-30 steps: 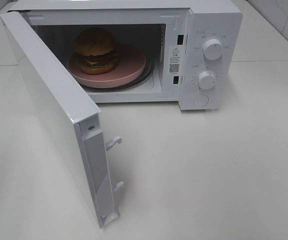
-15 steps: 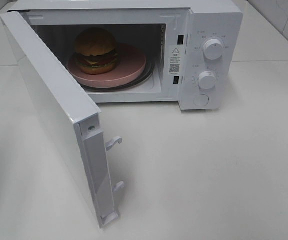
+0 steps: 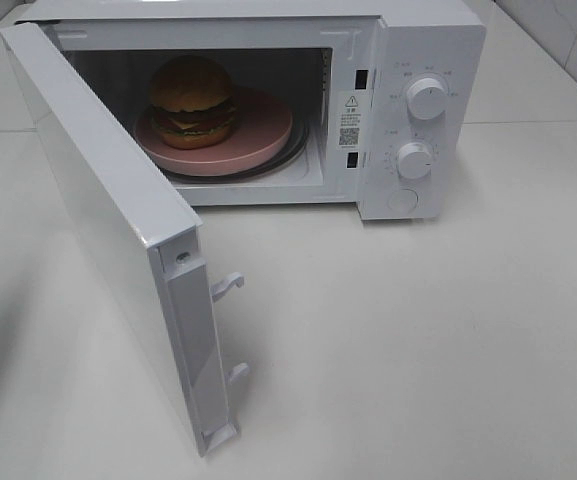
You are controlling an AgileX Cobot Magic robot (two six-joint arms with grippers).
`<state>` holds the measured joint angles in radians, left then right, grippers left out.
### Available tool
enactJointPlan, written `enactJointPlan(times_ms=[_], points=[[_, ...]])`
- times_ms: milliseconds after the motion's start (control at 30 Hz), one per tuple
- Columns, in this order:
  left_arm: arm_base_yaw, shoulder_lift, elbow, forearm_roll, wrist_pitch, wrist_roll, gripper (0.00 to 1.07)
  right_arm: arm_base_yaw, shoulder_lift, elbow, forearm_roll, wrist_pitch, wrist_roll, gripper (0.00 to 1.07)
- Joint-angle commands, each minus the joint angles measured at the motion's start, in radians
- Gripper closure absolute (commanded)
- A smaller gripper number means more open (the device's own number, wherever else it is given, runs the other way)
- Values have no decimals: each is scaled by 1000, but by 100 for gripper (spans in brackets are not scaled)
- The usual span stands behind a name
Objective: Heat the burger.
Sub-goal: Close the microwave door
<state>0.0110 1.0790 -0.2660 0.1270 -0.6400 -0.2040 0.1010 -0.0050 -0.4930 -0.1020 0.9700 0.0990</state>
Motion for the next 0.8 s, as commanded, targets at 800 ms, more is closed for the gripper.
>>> enactJointPlan(times_ms=[800], points=[[-29,544,-191,520,-348,-239,107,-8,-29,1,1,-9,-6,34]])
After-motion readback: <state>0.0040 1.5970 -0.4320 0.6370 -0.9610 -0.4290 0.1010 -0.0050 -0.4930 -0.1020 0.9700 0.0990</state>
